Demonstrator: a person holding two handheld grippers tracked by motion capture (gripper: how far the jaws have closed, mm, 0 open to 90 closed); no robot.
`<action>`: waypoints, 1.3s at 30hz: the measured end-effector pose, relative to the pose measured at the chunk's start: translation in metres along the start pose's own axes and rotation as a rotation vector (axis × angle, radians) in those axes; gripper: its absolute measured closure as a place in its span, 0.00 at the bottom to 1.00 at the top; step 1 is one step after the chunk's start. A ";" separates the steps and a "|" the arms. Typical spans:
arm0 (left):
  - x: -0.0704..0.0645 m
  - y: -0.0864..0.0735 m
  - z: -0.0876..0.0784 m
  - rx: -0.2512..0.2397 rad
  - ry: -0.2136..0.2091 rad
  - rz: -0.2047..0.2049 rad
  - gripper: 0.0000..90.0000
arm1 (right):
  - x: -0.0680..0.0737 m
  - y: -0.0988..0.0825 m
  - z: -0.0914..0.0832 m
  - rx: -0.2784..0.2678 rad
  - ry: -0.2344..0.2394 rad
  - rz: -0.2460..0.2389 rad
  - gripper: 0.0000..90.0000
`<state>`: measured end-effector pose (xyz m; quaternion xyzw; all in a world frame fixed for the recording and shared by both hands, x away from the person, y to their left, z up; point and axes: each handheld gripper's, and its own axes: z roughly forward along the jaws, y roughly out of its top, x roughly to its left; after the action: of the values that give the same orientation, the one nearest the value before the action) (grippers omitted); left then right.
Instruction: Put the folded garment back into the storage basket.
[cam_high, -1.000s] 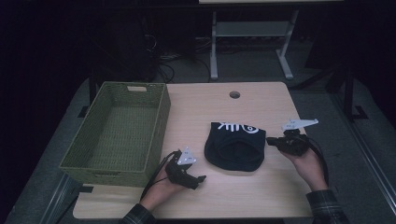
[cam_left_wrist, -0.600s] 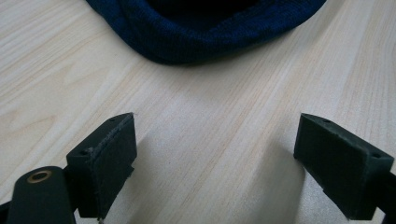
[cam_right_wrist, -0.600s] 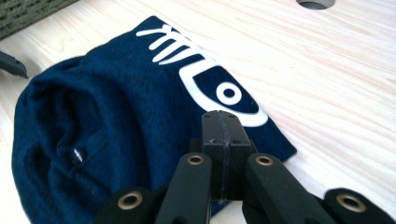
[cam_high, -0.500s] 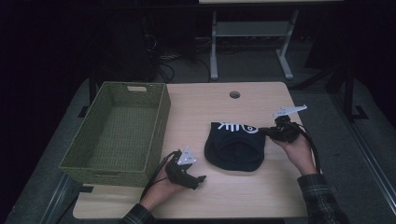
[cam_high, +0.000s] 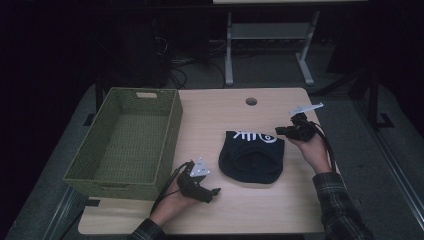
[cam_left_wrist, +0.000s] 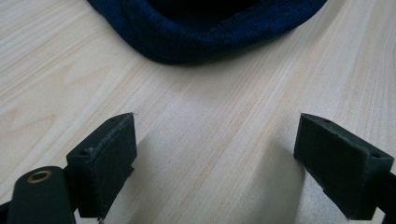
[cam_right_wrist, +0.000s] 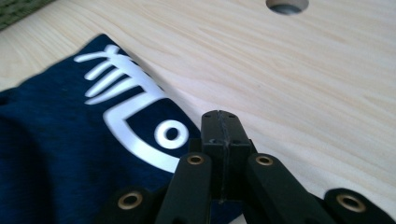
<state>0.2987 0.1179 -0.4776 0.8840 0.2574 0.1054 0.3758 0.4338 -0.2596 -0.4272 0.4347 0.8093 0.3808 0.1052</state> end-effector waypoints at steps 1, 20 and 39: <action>0.000 0.000 0.000 0.000 0.000 0.000 0.14 | -0.005 -0.003 0.005 0.016 -0.004 0.010 1.00; 0.000 0.000 0.000 0.000 0.001 0.000 0.14 | -0.021 -0.020 0.021 0.087 0.009 0.037 1.00; 0.000 0.000 0.000 0.001 0.001 0.000 0.14 | -0.007 -0.043 -0.003 0.096 0.043 -0.018 1.00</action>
<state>0.2985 0.1182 -0.4776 0.8840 0.2577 0.1059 0.3754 0.4096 -0.2807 -0.4568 0.4238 0.8325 0.3501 0.0700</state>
